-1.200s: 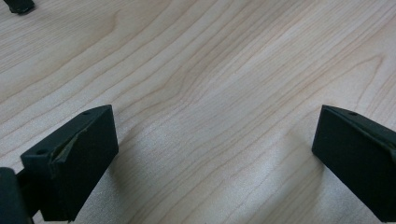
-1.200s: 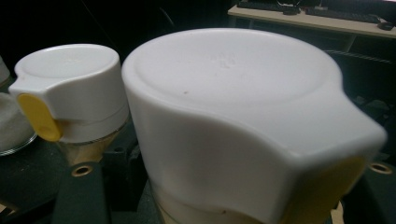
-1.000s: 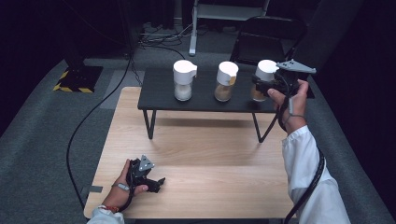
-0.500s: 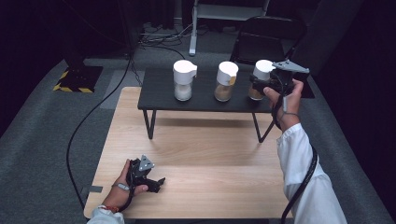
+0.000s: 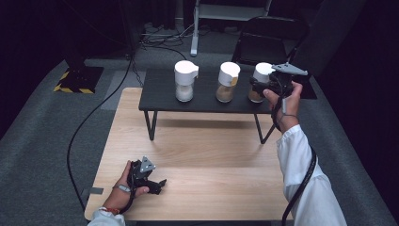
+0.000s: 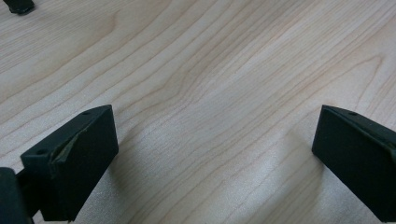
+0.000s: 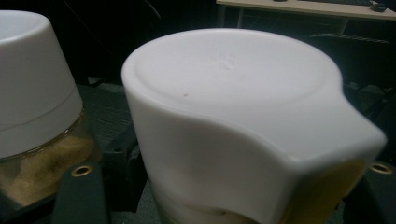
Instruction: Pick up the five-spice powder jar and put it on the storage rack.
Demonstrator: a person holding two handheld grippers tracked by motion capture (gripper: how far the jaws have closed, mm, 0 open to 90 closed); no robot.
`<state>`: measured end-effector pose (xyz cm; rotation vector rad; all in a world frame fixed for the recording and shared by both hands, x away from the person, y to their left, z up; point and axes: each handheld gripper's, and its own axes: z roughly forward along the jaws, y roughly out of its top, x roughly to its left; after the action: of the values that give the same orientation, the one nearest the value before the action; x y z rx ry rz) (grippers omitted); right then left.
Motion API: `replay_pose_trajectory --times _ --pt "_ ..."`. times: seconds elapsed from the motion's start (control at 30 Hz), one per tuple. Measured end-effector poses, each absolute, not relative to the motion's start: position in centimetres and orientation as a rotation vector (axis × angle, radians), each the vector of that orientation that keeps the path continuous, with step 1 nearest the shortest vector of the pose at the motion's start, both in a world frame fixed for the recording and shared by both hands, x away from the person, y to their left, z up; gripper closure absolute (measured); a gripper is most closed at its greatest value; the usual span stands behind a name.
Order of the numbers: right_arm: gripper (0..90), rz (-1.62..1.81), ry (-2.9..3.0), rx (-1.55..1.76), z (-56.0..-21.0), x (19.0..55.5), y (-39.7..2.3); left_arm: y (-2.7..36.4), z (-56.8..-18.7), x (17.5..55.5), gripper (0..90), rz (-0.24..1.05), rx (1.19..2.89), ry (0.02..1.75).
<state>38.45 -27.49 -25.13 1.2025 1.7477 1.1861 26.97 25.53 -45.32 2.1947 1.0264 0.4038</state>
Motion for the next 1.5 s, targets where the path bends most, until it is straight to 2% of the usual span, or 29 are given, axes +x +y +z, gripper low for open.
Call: replay_pose_trajectory --times 0.73,0.9,0.97,1.07,1.5 --pt "26.4 1.222 1.731 1.223 -26.2 38.7 -28.2 25.5 -45.3 27.0 0.1 0.404 2.195 1.026" --pt "22.3 1.228 1.741 1.224 -26.5 38.9 -28.5 25.5 -45.3 27.0 0.1 0.404 2.195 1.026" --pt "15.3 1.211 1.738 1.224 -26.7 38.8 -28.3 25.5 -45.3 27.0 0.1 0.405 2.195 1.025" --pt "11.3 1.194 1.723 1.22 -27.0 38.7 -28.1 25.5 -45.3 27.0 0.1 0.404 2.195 1.026" --pt "3.1 1.186 1.715 1.176 -27.9 38.5 -27.9 25.5 -45.3 27.0 0.1 0.404 2.195 1.026"
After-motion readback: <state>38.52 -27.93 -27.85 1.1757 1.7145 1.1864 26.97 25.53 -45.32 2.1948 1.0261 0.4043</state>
